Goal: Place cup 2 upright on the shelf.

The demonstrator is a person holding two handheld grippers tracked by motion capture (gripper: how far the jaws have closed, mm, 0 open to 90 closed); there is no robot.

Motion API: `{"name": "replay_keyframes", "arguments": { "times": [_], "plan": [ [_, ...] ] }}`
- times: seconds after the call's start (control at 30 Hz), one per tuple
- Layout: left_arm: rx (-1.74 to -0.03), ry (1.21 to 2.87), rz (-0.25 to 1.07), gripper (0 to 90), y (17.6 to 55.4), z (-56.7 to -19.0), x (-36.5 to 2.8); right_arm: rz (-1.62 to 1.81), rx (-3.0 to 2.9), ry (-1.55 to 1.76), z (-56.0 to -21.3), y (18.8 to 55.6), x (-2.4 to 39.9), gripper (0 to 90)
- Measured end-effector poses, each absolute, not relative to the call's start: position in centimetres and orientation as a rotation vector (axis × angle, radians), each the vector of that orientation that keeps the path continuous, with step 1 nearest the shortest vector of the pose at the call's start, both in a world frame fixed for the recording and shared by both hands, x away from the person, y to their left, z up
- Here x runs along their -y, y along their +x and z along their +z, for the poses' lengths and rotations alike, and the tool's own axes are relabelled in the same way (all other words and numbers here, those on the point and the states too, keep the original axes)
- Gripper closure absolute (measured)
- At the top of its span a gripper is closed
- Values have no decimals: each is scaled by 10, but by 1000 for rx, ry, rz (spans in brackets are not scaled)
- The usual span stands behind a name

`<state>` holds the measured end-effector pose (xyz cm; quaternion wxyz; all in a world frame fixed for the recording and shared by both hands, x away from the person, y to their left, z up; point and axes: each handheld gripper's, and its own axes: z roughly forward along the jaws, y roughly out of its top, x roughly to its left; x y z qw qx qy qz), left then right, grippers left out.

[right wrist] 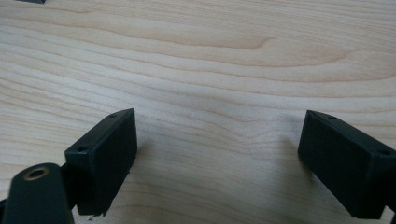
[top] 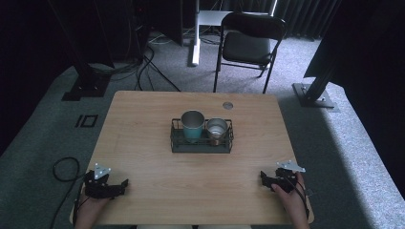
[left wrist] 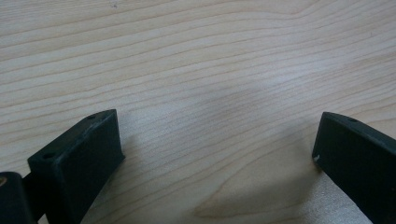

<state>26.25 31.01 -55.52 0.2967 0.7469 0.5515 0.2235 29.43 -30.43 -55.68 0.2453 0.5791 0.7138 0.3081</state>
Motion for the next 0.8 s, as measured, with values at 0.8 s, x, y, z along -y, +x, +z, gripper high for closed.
{"name": "replay_keyframes", "arguments": {
  "times": [0.8],
  "plan": [
    [-1466,1986,595,20,263,-555,-310,824,-1906,1620,-557,295,301,112]
  ]
}}
